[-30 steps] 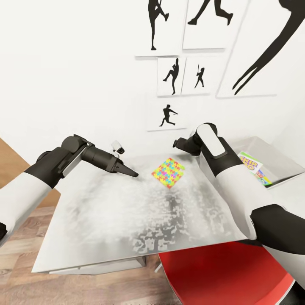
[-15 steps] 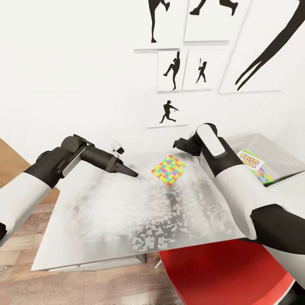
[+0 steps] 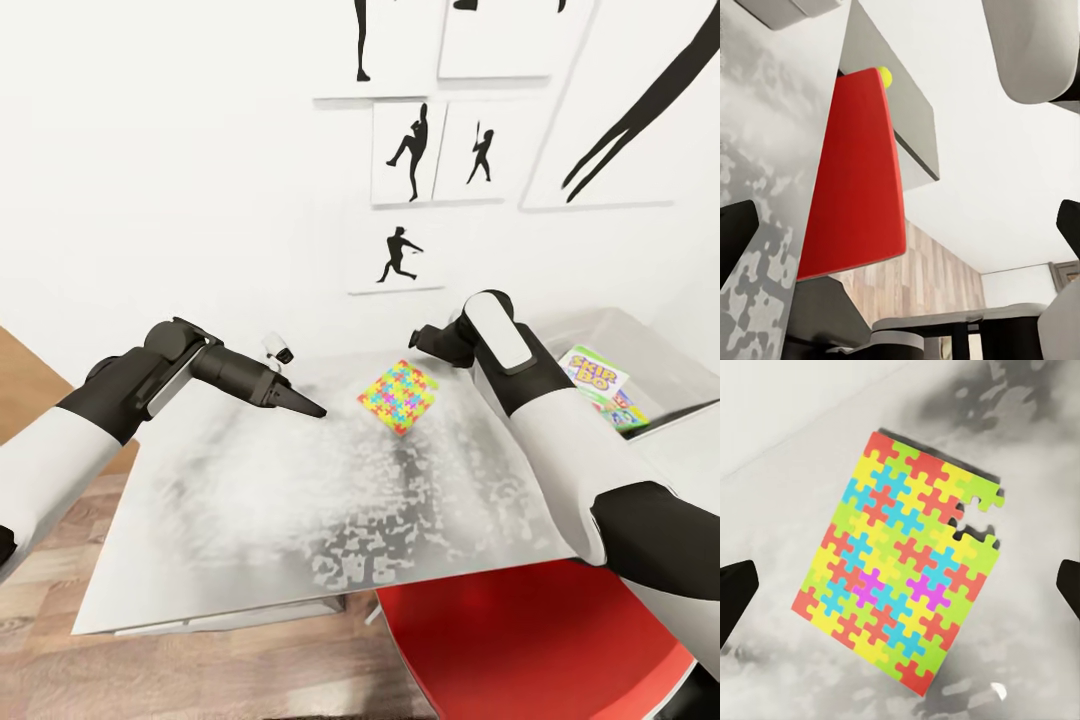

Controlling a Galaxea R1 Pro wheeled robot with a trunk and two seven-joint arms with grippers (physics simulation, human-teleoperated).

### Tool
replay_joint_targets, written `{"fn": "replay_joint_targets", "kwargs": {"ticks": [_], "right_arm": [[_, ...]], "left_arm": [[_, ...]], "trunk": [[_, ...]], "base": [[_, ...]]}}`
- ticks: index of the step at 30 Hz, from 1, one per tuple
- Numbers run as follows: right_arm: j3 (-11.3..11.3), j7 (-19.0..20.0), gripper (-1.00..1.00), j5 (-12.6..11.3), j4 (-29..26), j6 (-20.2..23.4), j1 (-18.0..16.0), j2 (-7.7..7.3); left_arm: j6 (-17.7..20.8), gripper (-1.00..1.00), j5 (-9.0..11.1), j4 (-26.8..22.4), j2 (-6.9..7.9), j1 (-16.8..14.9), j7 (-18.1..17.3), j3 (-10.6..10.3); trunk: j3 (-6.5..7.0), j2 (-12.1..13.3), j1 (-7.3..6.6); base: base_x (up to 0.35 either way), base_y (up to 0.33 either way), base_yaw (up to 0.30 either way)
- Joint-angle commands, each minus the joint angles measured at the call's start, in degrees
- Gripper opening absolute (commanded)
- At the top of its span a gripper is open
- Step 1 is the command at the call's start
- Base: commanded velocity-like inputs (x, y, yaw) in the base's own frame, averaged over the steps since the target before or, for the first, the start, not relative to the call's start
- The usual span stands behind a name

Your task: Put all the toys in the child's room - the three board games (two on the bed and one on the table), the two jigsaw puzzles on the table, and the tennis ball on the table - inside the toy box on the table in the child's room.

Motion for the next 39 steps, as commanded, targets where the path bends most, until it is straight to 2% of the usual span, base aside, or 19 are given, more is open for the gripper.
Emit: {"fn": "replay_joint_targets", "kwargs": {"ticks": [1,10,18,39], "right_arm": [[0.08,-0.6,1.0,-0.54,-0.14,0.03,-0.1,-0.04],[0.08,-0.6,1.0,-0.56,0.09,0.11,-2.77,0.06],[0.11,-0.6,1.0,-0.58,3.14,-0.16,-5.7,0.39],[0.38,-0.6,1.0,-0.58,3.61,-0.26,-6.15,1.07]], "left_arm": [[0.61,1.0,0.03,-0.01,0.05,-0.09,-0.29,-0.19],[0.61,1.0,0.09,-0.01,0.05,-0.09,-0.29,-0.13],[0.61,1.0,0.21,-0.01,0.17,-0.09,-0.29,-0.11],[0.61,1.0,0.24,-0.18,0.4,-0.09,-0.29,-0.35]], "trunk": [[-0.17,-0.08,0.02],[-1.02,-0.08,0.02],[-1.78,-0.08,0.02],[-3.76,-0.08,0.02]], "base": [[0.0,0.0,0.0],[0.0,0.0,0.0],[0.0,0.0,0.0],[0.0,0.0,0.0]]}}
